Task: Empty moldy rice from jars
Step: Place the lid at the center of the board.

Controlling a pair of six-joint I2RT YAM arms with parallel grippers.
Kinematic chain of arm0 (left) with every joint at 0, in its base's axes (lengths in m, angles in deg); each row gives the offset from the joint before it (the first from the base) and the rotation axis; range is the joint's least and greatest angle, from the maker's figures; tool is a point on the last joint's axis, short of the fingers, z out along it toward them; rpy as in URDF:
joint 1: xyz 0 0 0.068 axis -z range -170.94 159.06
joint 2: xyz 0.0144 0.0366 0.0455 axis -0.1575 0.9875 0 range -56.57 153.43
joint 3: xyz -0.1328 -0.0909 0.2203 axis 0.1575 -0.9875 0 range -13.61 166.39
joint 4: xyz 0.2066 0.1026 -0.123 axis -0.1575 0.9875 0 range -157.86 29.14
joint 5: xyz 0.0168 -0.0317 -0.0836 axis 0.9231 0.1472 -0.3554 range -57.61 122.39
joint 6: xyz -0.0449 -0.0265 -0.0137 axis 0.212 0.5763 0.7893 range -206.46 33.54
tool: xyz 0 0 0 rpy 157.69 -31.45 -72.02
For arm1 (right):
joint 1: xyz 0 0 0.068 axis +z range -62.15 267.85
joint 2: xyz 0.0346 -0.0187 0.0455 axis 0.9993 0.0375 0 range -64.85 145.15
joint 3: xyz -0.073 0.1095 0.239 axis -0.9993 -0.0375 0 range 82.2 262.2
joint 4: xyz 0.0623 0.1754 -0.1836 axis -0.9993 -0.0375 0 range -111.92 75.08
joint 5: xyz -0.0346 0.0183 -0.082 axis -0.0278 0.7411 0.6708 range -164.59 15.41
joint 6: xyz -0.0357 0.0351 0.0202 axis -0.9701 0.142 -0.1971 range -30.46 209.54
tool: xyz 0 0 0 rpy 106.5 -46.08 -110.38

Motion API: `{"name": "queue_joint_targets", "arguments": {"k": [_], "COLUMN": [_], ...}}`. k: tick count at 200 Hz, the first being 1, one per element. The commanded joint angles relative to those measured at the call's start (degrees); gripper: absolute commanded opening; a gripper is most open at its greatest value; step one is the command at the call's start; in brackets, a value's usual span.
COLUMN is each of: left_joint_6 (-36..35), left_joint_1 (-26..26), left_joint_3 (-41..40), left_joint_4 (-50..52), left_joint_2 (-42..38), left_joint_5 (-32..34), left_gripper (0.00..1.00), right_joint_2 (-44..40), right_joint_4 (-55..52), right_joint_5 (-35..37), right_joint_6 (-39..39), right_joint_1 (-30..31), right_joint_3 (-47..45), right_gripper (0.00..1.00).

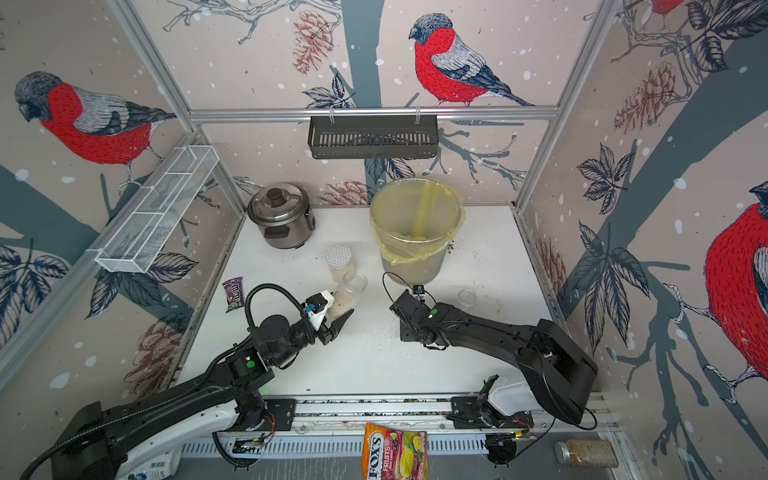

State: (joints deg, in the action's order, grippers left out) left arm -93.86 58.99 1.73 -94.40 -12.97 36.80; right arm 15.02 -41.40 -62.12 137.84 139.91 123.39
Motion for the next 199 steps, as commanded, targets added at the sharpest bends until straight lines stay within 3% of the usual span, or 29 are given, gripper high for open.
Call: {"name": "queue_joint_targets", "arguments": {"k": [1,99,199], "left_joint_6": [0.3,0.0,-0.1], "left_joint_1": [-0.1,-0.1,-0.1], "left_joint_3": [-0.1,0.0,0.2], "left_joint_4": [-3.6,-3.4,-3.7], "left_joint_2": [-0.2,-0.9,-0.5], "left_joint_5": [-0.7,-0.5,-0.4], "left_gripper": [0.0,0.0,0.0], "right_joint_2": [1.1,5.1,5.2], "right_joint_4": [1.5,2.8,1.5], "right_joint_5": [0.6,-1.2,-0.8], "right_joint_6": [1.3,0.8,1.1], "right_joint_1": [0.6,1.4,1.8], "right_joint_3": [0.1,0.5,1.3], "right_gripper": [0.4,0.5,0.69]}}
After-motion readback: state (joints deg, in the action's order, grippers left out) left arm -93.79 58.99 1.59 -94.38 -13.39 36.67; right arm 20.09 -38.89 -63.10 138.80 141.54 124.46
